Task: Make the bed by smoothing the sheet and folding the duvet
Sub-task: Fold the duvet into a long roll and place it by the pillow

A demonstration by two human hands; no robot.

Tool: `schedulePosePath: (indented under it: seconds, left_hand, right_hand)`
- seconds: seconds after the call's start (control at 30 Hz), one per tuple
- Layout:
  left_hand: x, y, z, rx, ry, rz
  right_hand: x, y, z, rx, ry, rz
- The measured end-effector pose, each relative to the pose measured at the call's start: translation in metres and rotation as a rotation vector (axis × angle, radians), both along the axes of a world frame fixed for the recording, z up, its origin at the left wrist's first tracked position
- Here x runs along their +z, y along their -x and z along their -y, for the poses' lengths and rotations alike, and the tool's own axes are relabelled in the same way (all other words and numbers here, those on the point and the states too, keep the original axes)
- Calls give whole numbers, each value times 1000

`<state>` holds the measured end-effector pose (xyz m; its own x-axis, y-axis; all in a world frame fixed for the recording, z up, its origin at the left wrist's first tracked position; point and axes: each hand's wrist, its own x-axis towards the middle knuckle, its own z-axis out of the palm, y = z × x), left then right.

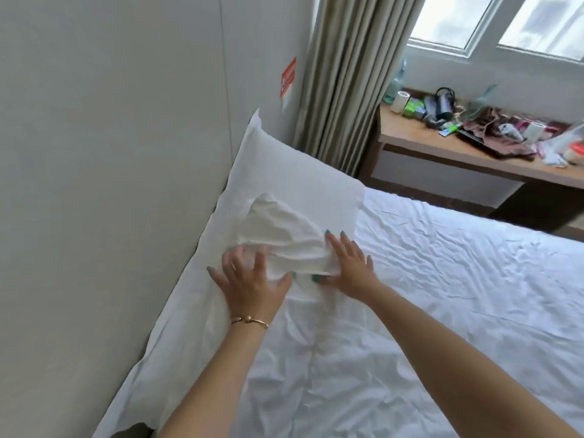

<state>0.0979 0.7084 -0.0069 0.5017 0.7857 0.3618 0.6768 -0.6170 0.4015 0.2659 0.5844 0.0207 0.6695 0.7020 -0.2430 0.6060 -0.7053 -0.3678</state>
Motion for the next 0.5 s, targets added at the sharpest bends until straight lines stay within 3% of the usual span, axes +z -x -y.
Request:
schedulePosePath:
  seconds: [0.1, 0.17, 0.23, 0.3, 0.4, 0.5]
  left_hand:
    - [27, -20, -33, 43, 341, -2]
    - [27, -22, -48, -38, 621, -32]
    - [26, -19, -51, -128, 750, -19]
    - [31, -12, -46, -196, 657, -21]
    - [59, -11, -62, -206, 473, 71]
    - [61, -21, -81, -120, 442, 71]
  right_hand:
    - [10, -24, -22, 14, -90, -88]
    - [8, -28, -33, 27, -120, -228]
    - [1, -25, -37, 37, -67, -321]
    - [-4, -17, -35, 63, -1, -243]
    - [22, -12, -45, -35, -245, -165]
    - [32, -6, -67, -83, -267, 110]
